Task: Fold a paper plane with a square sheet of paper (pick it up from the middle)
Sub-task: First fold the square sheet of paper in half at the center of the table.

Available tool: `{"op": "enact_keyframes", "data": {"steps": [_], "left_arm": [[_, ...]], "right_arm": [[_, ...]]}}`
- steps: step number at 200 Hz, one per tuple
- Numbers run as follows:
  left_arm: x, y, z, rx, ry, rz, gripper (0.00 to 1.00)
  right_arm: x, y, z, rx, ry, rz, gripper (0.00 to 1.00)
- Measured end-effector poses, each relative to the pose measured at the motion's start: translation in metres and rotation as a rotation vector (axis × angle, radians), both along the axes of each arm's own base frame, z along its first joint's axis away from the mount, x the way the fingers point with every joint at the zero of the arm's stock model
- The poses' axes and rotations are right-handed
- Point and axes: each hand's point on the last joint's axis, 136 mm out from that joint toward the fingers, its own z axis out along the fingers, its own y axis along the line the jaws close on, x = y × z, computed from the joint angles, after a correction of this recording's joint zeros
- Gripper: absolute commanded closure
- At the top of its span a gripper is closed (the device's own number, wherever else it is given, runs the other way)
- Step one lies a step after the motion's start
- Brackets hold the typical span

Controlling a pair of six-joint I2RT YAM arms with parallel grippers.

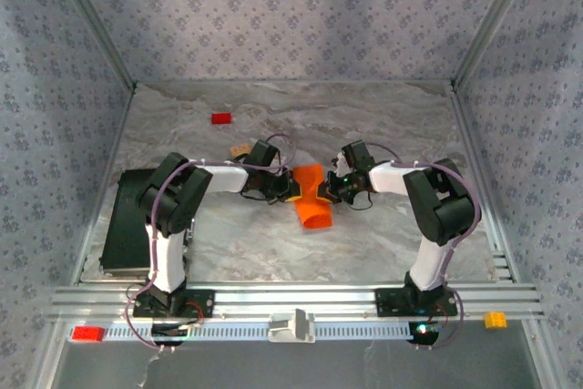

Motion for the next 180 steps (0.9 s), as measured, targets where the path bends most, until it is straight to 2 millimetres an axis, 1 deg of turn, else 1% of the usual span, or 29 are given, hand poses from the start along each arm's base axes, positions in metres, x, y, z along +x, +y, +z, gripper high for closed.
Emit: {"op": "enact_keyframes", "data": {"steps": [44, 69, 83, 108, 121, 135, 159, 180], "left_arm": [[0.001, 0.001, 0.000, 0.007, -0.028, -0.023, 1.00], [0.006, 0.002, 0.003, 0.029, -0.035, -0.023, 1.00], [0.013, 0.002, 0.010, 0.026, -0.044, -0.020, 1.00], [0.033, -0.002, 0.027, -0.002, -0.089, -0.010, 1.00], [0.039, -0.003, 0.030, -0.014, -0.095, -0.009, 1.00], [0.041, -0.004, 0.024, -0.016, -0.083, -0.010, 1.00], [0.037, -0.001, 0.003, 0.010, -0.040, -0.012, 1.00], [0.037, 0.001, 0.001, 0.015, -0.040, -0.011, 0.99]], "right_arm": [[0.000, 0.000, 0.000, 0.000, 0.001, 0.000, 1.00], [0.000, 0.000, 0.000, -0.001, 0.001, 0.000, 1.00], [0.000, 0.000, 0.000, -0.001, 0.001, 0.000, 1.00], [0.000, 0.000, 0.000, -0.002, 0.000, 0.000, 1.00], [0.000, 0.000, -0.001, -0.002, 0.001, -0.001, 1.00], [0.000, 0.000, -0.001, -0.003, 0.000, -0.001, 1.00], [0.000, 0.000, -0.001, -0.003, 0.001, -0.001, 1.00], [0.000, -0.001, -0.001, -0.004, 0.001, -0.001, 1.00]]}}
